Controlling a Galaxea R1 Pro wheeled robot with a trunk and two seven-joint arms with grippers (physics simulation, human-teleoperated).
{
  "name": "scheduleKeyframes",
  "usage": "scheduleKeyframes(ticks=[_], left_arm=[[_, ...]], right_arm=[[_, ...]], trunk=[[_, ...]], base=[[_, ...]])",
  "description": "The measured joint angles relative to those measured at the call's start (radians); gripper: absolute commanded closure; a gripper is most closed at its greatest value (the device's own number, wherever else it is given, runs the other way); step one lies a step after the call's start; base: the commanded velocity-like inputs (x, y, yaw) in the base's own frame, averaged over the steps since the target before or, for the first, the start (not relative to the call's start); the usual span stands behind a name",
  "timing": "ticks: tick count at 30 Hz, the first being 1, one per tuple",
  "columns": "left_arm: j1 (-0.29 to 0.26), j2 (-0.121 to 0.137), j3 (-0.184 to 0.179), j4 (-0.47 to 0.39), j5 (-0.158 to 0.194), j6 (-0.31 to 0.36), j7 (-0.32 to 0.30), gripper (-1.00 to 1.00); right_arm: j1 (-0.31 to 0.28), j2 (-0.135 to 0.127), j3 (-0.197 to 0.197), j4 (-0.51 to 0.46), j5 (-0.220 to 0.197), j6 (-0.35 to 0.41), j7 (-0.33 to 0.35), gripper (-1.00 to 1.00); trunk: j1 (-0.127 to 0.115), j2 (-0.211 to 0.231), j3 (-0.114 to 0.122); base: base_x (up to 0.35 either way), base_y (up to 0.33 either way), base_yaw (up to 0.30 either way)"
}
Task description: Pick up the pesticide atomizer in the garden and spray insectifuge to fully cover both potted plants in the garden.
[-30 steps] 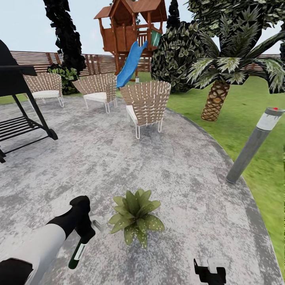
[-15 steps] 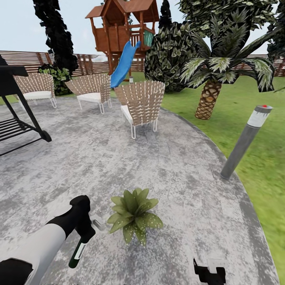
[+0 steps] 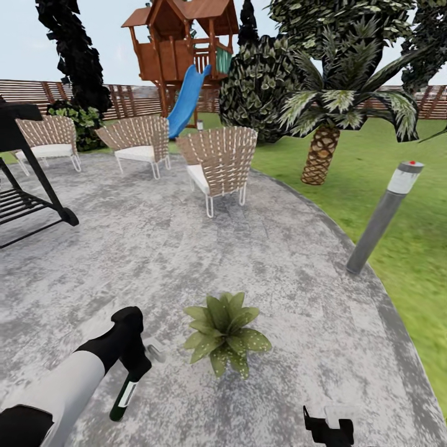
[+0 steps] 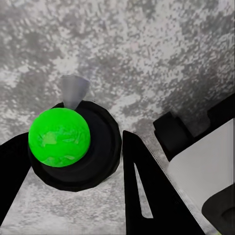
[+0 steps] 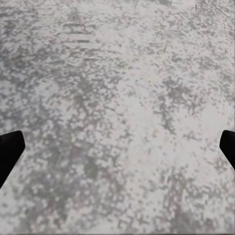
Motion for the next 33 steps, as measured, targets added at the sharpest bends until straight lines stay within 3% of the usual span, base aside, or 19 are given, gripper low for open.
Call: scheduleKeyframes(ticks=[8,13,15,17,19,25,33], left_arm=[[0.000,-0.009,0.000,-0.003,0.000,0.000,0.000,1.00],[-0.001,-0.010,-0.002,-0.006,0.002,-0.001,0.000,1.00],[-0.002,-0.024,-0.004,-0.007,0.002,0.000,-0.001,1.00],[-0.011,-0.059,-0.006,-0.008,0.003,-0.001,-0.003,1.00],[-0.017,-0.068,-0.006,-0.009,0.001,-0.002,-0.004,1.00],[-0.021,-0.070,-0.008,-0.009,-0.004,0.000,-0.006,1.00],[-0.020,-0.071,-0.008,-0.009,-0.002,0.001,-0.009,1.00]], right_arm=[[0.000,-0.002,-0.001,0.000,0.000,0.000,0.000,-1.00],[0.000,-0.002,-0.001,0.000,0.000,0.000,0.000,-1.00],[0.000,-0.002,-0.001,0.000,0.000,0.000,0.000,-1.00],[0.000,-0.002,-0.001,0.000,0.000,0.000,-0.001,-1.00],[0.000,-0.002,-0.001,0.000,0.000,0.000,-0.001,-1.00],[0.000,-0.002,-0.001,0.000,0.000,0.000,0.000,-1.00],[0.000,-0.002,0.000,0.000,0.001,0.000,0.002,-1.00]], trunk=[[0.000,0.000,0.000],[0.000,0.000,0.000],[0.000,0.000,0.000],[0.000,0.000,0.000],[0.000,0.000,0.000],[0.000,0.000,0.000],[0.000,0.000,0.000]], base=[[0.069,0.298,-0.272],[0.043,0.080,-0.300],[0.004,0.008,-0.300],[0.001,0.001,-0.300],[0.000,0.000,-0.300],[0.018,0.012,-0.272],[0.156,0.154,-0.020]])
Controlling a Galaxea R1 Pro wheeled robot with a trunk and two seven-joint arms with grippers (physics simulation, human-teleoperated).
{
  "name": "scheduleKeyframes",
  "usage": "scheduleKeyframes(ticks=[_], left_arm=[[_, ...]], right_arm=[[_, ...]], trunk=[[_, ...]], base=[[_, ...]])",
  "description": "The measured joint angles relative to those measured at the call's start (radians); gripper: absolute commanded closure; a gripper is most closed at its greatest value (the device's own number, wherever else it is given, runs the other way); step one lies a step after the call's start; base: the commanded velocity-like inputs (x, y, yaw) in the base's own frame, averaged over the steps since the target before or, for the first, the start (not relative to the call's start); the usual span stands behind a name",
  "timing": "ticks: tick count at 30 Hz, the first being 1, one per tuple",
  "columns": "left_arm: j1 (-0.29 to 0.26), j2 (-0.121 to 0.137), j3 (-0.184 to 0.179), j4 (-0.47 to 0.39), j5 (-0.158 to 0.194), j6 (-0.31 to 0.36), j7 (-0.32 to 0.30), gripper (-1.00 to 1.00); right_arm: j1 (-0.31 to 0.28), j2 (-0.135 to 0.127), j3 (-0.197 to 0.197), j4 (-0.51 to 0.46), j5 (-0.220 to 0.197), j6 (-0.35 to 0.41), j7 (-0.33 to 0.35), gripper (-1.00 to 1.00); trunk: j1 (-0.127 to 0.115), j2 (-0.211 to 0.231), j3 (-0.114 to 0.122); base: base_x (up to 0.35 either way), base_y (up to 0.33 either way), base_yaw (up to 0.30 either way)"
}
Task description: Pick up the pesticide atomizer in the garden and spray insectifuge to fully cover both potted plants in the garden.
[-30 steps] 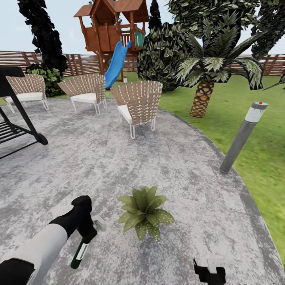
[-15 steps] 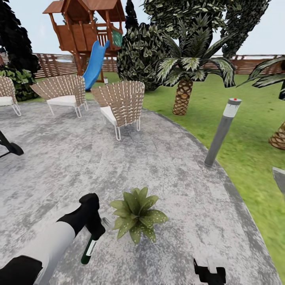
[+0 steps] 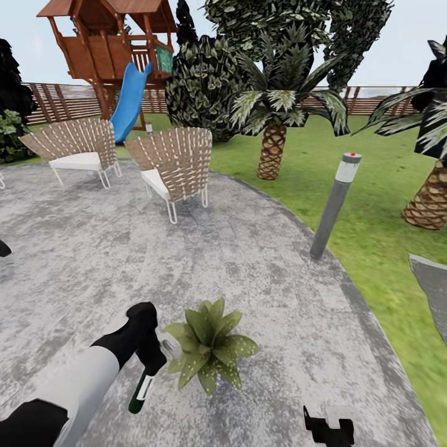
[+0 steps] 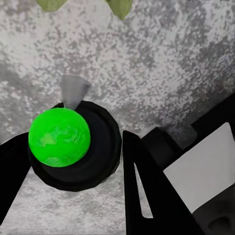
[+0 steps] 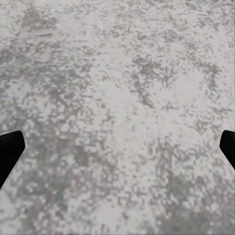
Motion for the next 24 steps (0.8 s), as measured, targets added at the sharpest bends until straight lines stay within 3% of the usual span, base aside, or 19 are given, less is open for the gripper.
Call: scheduleKeyframes(ticks=[2,4,5,10,14,24], left_arm=[[0.000,0.002,-0.023,0.001,0.000,-0.004,-0.003,1.00],[0.000,0.002,-0.099,0.004,0.003,-0.008,-0.020,1.00],[0.000,0.001,-0.109,0.003,0.003,-0.010,-0.035,1.00],[-0.018,-0.021,-0.121,0.002,0.001,-0.023,-0.100,1.00],[-0.012,0.028,-0.119,0.018,0.000,-0.035,-0.108,1.00],[-0.008,0.028,-0.121,0.018,-0.003,-0.032,-0.099,1.00]], right_arm=[[0.000,0.000,0.000,0.000,0.000,0.000,0.000,-1.00],[0.000,0.000,0.000,0.000,0.000,0.000,-0.001,-1.00],[0.000,0.000,0.000,0.000,0.000,0.000,-0.001,-1.00],[0.000,0.000,0.000,0.000,0.000,0.000,-0.001,-1.00],[0.000,0.000,0.000,0.000,0.000,0.000,-0.001,-1.00],[0.000,0.000,0.000,0.000,0.000,0.001,0.000,-1.00]], trunk=[[0.000,0.000,0.000],[0.000,0.000,0.000],[0.000,0.000,0.000],[0.000,0.000,0.000],[0.000,0.000,0.000],[0.000,0.000,0.000]], base=[[0.017,0.011,0.000],[0.002,0.002,0.000],[0.001,0.001,0.000],[0.000,0.000,-0.015],[0.000,0.000,-0.244],[0.000,0.225,-0.057]])
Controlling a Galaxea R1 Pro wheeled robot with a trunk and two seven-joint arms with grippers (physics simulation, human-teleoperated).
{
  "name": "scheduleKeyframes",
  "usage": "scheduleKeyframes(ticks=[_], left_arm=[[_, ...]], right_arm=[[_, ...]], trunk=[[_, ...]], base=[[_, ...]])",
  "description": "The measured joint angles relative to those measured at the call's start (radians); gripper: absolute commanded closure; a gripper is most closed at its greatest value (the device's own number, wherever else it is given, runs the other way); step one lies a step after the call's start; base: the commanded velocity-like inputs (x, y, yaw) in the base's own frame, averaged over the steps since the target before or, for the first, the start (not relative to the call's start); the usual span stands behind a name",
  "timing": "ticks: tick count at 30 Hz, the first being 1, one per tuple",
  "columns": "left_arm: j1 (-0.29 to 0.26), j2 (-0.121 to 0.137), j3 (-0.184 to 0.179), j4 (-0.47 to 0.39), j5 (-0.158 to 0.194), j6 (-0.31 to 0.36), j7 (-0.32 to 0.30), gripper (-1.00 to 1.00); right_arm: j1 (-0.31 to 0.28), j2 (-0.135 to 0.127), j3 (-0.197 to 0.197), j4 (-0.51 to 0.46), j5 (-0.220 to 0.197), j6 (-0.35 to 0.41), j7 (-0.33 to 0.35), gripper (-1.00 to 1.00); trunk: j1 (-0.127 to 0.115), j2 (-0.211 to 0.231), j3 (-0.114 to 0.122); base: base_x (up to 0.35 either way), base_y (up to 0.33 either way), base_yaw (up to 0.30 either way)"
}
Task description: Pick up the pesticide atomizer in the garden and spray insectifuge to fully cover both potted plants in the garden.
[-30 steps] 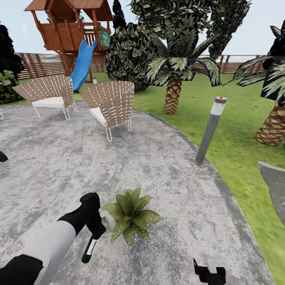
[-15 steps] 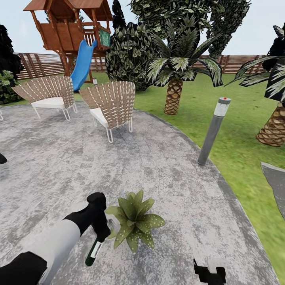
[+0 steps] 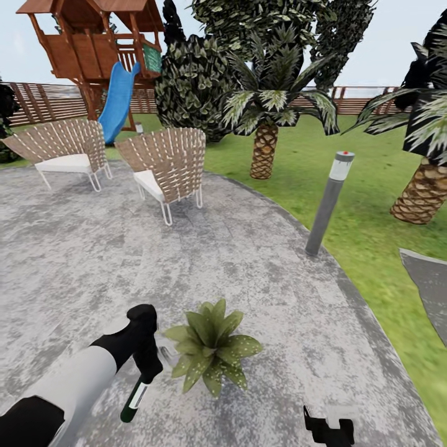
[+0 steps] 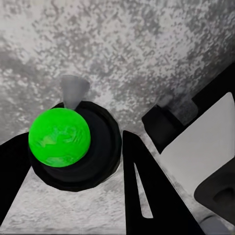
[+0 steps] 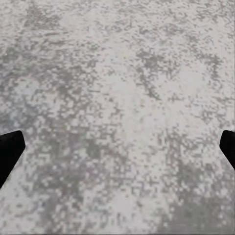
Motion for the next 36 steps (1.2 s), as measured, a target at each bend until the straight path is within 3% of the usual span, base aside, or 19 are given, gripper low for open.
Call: scheduleKeyframes(ticks=[9,12,16,18,23,36], left_arm=[[0.001,-0.006,0.000,-0.010,0.000,-0.001,0.010,1.00],[0.001,-0.012,0.004,-0.014,0.002,0.003,0.068,1.00],[-0.005,-0.050,0.005,-0.014,0.003,0.006,0.087,1.00],[-0.003,-0.057,0.005,-0.008,0.003,0.005,0.090,1.00],[0.002,-0.058,0.007,-0.001,0.013,0.005,0.093,1.00],[0.002,-0.054,0.011,0.001,0.017,0.010,0.088,1.00]], right_arm=[[0.000,0.000,0.000,0.001,0.000,-0.001,0.000,-1.00],[0.000,0.000,0.000,0.001,0.000,-0.001,0.000,-1.00],[0.000,0.000,0.001,0.002,0.000,-0.001,0.000,-1.00],[0.000,0.000,0.001,0.002,0.000,-0.001,0.000,-1.00],[0.000,0.000,0.002,0.001,0.000,-0.001,0.000,-1.00],[0.000,0.001,0.002,0.001,0.000,-0.001,0.000,-1.00]], trunk=[[0.000,0.000,0.000],[0.000,0.000,0.000],[0.000,0.000,0.000],[0.000,0.000,0.000],[0.000,0.000,0.000],[0.000,0.000,0.000]], base=[[0.000,0.143,0.000],[0.000,0.003,0.000],[0.000,0.000,0.000],[0.000,0.000,0.000],[0.000,0.000,-0.105],[0.023,0.018,-0.293]])
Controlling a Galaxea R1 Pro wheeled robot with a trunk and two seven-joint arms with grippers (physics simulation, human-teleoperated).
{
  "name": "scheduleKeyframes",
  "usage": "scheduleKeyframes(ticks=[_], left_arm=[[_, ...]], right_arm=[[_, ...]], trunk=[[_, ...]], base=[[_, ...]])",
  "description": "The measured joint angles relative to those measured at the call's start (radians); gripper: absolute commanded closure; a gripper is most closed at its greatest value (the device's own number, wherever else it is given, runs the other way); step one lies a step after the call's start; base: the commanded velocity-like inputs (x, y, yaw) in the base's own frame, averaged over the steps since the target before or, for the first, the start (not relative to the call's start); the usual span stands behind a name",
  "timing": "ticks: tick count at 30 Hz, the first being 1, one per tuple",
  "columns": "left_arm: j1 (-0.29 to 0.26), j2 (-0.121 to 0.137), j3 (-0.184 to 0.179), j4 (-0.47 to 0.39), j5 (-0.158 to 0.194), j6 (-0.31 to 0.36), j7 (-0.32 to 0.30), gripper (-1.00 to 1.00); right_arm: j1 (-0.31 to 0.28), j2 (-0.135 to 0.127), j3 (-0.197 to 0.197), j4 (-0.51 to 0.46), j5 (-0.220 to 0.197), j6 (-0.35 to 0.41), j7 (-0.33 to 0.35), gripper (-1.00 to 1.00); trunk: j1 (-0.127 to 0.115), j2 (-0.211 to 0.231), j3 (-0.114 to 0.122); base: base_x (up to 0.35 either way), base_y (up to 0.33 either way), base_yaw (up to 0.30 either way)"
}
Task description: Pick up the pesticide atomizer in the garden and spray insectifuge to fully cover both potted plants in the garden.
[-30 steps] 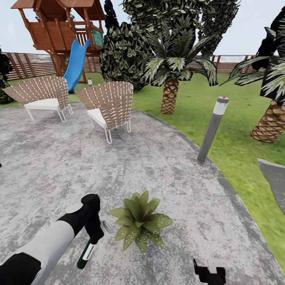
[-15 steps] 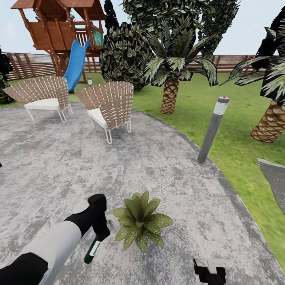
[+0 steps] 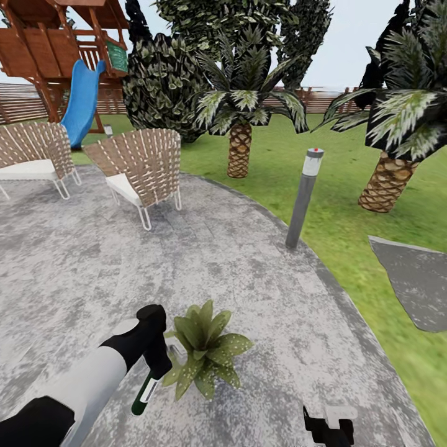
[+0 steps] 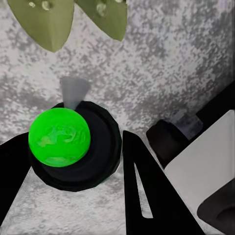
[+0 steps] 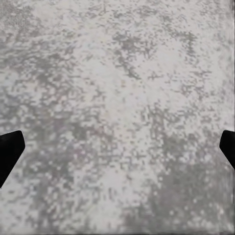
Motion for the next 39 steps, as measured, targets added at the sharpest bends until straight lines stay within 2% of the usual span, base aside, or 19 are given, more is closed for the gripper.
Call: scheduleKeyframes(ticks=[8,18,32,39], left_arm=[[0.001,-0.004,-0.002,0.000,-0.002,0.003,0.004,1.00],[0.002,0.001,0.001,0.000,0.000,0.002,0.005,1.00],[0.001,0.003,0.001,0.000,0.000,0.003,0.005,1.00],[0.000,-0.001,0.000,-0.001,0.000,0.005,0.006,1.00]], right_arm=[[0.000,0.001,0.000,-0.001,0.000,0.000,-0.001,-1.00],[0.000,0.000,-0.001,-0.001,0.000,0.000,0.000,-1.00],[0.000,0.001,0.000,-0.001,0.000,0.000,0.000,-1.00],[0.000,0.001,0.000,-0.001,0.000,0.000,0.000,-1.00]], trunk=[[0.000,0.000,0.000],[0.000,0.000,0.000],[0.000,0.000,0.000],[0.001,0.000,0.000]], base=[[0.035,0.271,-0.177],[0.000,0.030,-0.008],[-0.003,0.000,-0.281],[-0.189,0.158,-0.300]])
